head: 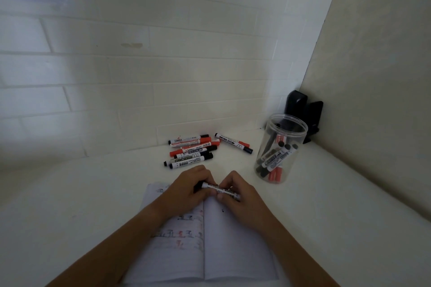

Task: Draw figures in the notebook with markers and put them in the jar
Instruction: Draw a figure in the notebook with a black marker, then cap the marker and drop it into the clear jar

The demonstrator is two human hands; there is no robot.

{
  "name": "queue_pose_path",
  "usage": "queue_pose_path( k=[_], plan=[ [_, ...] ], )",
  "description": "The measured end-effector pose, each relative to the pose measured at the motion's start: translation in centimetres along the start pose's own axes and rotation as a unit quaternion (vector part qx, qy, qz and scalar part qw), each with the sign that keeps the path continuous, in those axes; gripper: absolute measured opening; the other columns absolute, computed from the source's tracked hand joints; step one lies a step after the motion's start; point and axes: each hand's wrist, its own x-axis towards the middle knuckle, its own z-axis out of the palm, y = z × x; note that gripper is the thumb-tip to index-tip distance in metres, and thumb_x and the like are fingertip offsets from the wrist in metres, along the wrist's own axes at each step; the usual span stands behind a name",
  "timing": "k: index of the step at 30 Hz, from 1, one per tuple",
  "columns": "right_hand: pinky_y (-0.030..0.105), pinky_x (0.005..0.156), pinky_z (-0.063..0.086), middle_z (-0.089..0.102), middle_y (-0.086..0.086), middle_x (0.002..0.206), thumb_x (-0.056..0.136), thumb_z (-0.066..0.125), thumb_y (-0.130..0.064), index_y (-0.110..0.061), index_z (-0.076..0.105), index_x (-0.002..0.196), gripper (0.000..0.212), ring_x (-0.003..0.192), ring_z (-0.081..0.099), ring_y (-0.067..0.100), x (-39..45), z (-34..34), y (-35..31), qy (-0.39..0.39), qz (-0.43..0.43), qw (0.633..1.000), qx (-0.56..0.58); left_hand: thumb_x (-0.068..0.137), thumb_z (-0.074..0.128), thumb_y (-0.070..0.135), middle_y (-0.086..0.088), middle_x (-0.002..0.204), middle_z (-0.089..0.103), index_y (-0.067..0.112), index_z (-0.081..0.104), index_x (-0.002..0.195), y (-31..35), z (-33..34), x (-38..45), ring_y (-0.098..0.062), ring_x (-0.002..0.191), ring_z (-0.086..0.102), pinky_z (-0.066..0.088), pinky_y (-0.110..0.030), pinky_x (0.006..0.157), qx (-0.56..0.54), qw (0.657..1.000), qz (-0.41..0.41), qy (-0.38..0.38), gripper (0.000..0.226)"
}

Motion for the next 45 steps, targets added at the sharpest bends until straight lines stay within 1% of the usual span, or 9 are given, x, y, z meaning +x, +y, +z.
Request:
queue_pose_path(
  k=[7,9,13,18,25,30,33,38,45],
  plan=[
    [0.039,0.073,0.053,0.068,-0.005,0.09,0.095,0.067,-0.026,-0.023,0.061,0.098,0.007,0.082,0.066,0.016,0.1,-0.5,-0.4,0.019,0.003,1.0,0.004,0.092,0.068,0.035,0.013,0.094,0.053,0.024,0.06,0.104,0.1,0.6,0.2,-0.008,0.084,0.053,0.042,-0.019,0.069,0.012,1.0,-0.018,0.012,0.018],
    [0.038,0.075,0.058,0.07,-0.009,0.094,0.095,0.068,-0.016,-0.024,0.064,0.102,0.011,0.084,0.069,0.013,0.2,-1.3,-0.5,0.042,-0.002,0.999,-0.002,0.087,0.072,0.041,0.015,0.107,0.052,0.026,0.047,0.126,0.0,0.8,0.1,-0.006,0.094,0.054,0.048,-0.019,0.075,-0.006,0.997,-0.069,0.023,0.049],
    [0.027,0.05,0.053,0.074,-0.002,0.087,0.093,0.075,-0.02,-0.02,0.065,0.096,0.011,0.053,0.065,0.017,0.5,-3.6,-2.7,0.174,0.007,0.984,0.028,0.075,0.07,0.068,0.015,0.122,0.048,0.034,0.024,0.143,-1.5,1.1,0.0,-0.001,0.114,0.05,0.045,-0.021,0.094,0.006,0.99,-0.135,0.036,0.089],
    [0.024,0.051,0.051,0.07,-0.003,0.073,0.088,0.079,-0.026,-0.021,0.068,0.087,0.012,0.057,0.063,0.014,1.1,-7.6,-7.1,0.35,-0.03,0.936,0.012,0.086,0.049,0.074,0.016,0.119,0.049,0.04,0.056,0.124,-1.8,1.5,0.1,-0.004,0.117,0.043,0.039,-0.035,0.098,0.156,0.985,-0.068,-0.041,0.052],
    [0.005,0.062,0.042,0.065,-0.003,0.078,0.093,0.074,-0.029,-0.016,0.061,0.093,0.018,0.064,0.058,0.001,3.7,-13.9,-10.9,0.503,-0.055,0.862,-0.032,0.088,0.043,0.073,0.014,0.123,0.049,0.04,0.059,0.122,-1.9,1.7,0.0,-0.004,0.119,0.041,0.036,-0.033,0.1,0.182,0.98,-0.066,-0.054,0.05],
    [0.008,0.057,0.038,0.057,-0.007,0.071,0.095,0.071,-0.026,-0.014,0.055,0.089,0.02,0.063,0.054,0.009,5.1,-15.2,-9.6,0.421,0.028,0.894,-0.148,0.089,0.043,0.073,0.018,0.12,0.047,0.04,0.058,0.122,-1.5,1.7,-0.2,0.001,0.112,0.04,0.033,-0.027,0.094,0.184,0.98,-0.066,-0.048,0.049],
    [0.008,0.053,0.033,0.064,-0.002,0.084,0.095,0.072,-0.031,-0.015,0.057,0.106,0.024,0.066,0.054,0.002,5.7,-14.9,-8.1,0.325,0.096,0.92,-0.195,0.089,0.038,0.076,0.017,0.119,0.047,0.039,0.058,0.123,-1.2,1.5,-0.2,0.001,0.109,0.04,0.034,-0.026,0.094,0.184,0.98,-0.064,-0.052,0.054],
    [0.015,0.057,0.038,0.065,-0.002,0.09,0.097,0.069,-0.022,-0.012,0.062,0.116,0.023,0.078,0.062,0.013,6.2,-14.9,-7.3,0.321,0.094,0.914,-0.229,0.091,0.039,0.072,0.016,0.12,0.048,0.039,0.058,0.124,-1.0,1.3,-0.1,0.0,0.112,0.042,0.036,-0.027,0.096,0.183,0.98,-0.058,-0.054,0.051],
    [0.03,0.056,0.053,0.058,-0.001,0.091,0.093,0.063,-0.008,-0.014,0.059,0.092,0.008,0.069,0.056,0.016,3.3,-9.5,-6.0,0.388,-0.105,0.856,-0.323,0.096,0.05,0.046,0.017,0.105,0.056,0.029,0.065,0.105,-1.7,1.5,-0.3,0.002,0.101,0.05,0.045,-0.022,0.089,0.116,0.991,-0.054,0.024,0.025]
  ],
)
